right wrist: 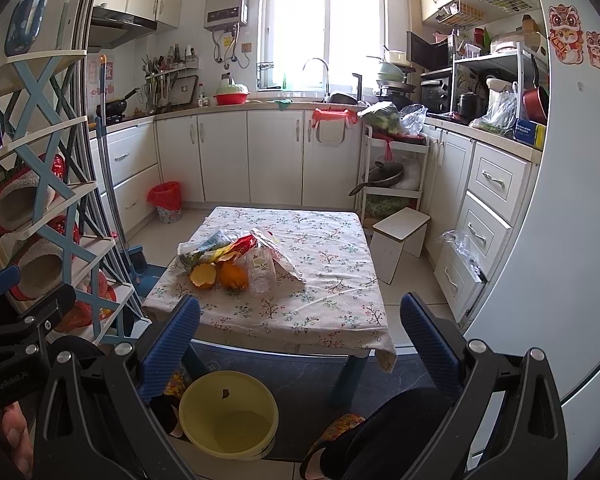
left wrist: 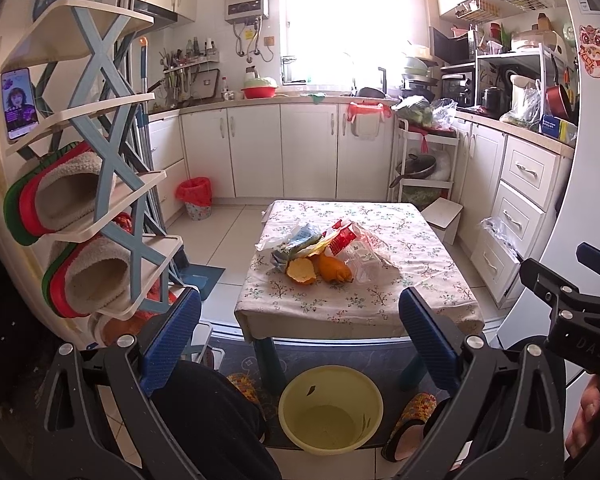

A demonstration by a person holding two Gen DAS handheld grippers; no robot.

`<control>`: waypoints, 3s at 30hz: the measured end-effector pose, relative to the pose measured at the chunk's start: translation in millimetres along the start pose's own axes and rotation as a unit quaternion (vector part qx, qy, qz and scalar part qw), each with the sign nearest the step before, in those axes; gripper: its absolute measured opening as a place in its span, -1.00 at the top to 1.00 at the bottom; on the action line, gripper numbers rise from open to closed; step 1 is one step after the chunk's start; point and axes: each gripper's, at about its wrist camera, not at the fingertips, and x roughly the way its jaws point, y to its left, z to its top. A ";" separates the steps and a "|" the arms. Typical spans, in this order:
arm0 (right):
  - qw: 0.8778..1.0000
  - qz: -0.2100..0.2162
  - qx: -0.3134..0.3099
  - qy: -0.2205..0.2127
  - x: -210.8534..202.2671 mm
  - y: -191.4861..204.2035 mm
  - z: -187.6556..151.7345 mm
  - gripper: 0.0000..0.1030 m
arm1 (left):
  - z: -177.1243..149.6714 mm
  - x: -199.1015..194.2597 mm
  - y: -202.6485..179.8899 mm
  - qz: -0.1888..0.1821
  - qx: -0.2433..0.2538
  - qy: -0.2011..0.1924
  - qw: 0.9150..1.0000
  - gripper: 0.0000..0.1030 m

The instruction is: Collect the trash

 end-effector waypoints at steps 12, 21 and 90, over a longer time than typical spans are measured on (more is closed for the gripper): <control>1.000 0.001 0.001 0.000 -0.9 -0.4 -0.1 -0.87 | -0.9 -0.3 -0.5 -0.001 -0.001 0.000 1.000 -0.85; 1.000 0.012 0.002 0.002 7.8 11.9 5.6 -0.87 | -1.5 9.5 -3.0 0.002 0.003 0.005 1.000 -0.85; 0.961 0.220 0.125 0.111 315.1 -31.0 52.1 0.95 | 64.3 438.2 50.2 -0.114 -0.013 0.190 0.975 0.44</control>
